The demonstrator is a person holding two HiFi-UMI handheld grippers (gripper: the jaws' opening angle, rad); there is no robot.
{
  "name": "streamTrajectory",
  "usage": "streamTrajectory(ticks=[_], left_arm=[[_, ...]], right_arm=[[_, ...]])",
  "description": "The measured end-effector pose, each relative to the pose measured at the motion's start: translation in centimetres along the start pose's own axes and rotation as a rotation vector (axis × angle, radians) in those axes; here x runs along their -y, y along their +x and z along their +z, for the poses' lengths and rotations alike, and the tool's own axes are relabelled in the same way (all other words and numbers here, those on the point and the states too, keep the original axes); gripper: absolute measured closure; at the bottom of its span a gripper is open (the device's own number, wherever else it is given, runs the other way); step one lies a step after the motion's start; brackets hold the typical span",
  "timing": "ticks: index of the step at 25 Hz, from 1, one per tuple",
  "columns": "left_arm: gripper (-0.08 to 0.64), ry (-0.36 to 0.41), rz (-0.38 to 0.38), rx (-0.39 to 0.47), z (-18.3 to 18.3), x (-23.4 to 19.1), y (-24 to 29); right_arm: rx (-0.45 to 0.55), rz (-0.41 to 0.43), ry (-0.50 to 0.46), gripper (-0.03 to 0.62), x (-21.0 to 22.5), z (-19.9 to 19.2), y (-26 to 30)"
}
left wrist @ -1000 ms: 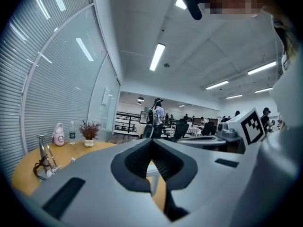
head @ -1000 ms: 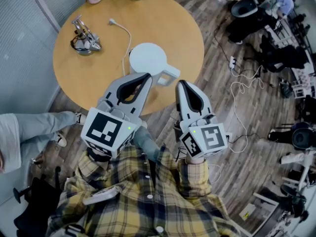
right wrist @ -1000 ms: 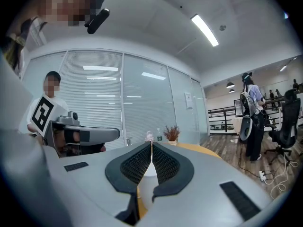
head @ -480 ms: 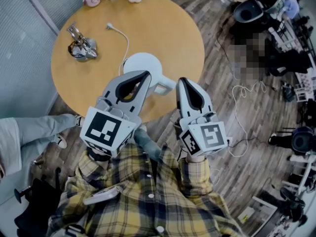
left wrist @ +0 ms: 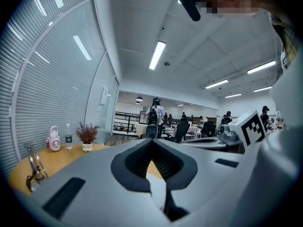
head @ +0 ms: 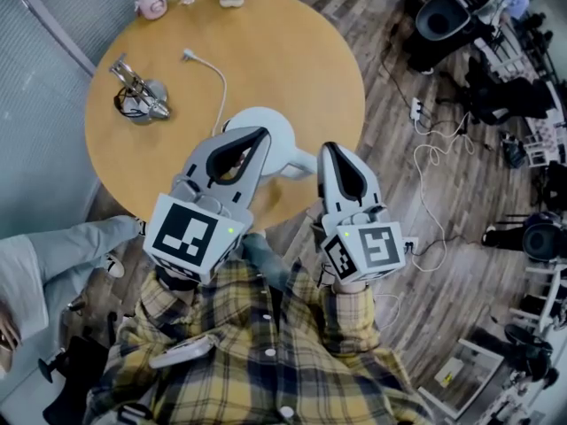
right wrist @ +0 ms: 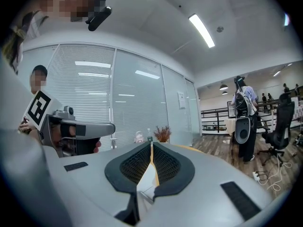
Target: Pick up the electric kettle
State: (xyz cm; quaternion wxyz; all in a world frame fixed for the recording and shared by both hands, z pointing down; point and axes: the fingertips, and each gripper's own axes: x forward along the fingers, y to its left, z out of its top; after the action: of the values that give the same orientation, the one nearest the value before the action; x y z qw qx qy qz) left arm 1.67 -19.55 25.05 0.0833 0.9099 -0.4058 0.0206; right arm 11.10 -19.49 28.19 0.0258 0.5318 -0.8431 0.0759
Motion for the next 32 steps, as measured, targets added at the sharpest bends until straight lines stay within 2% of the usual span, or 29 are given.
streamTrajectory(ticks=[13, 14, 16, 22, 32], left_arm=[[0.557, -0.049, 0.013, -0.047, -3.0, -2.9, -1.4], [0.557, -0.049, 0.014, -0.048, -3.0, -3.1, -1.3], [0.557, -0.048, 0.019, -0.046, -2.8, -3.5, -1.1], [0.557, -0.049, 0.048, -0.056, -3.9, -4.8, -1.8], [0.557, -0.072, 0.09, -0.082, -6.6, -6.5, -2.3]], right_arm=[[-0.042, -0.055, 0.039, 0.551, 0.1, -4.1, -0.5], [-0.042, -0.057, 0.04, 0.534, 0.3, -4.3, -0.5], [-0.046, -0.063, 0.039, 0.457, 0.8, -4.6, -0.4], [-0.071, -0.117, 0.036, 0.365, 1.1, -7.5, -1.1], [-0.138, -0.148, 0.026, 0.345, 1.8, -12.2, -1.2]])
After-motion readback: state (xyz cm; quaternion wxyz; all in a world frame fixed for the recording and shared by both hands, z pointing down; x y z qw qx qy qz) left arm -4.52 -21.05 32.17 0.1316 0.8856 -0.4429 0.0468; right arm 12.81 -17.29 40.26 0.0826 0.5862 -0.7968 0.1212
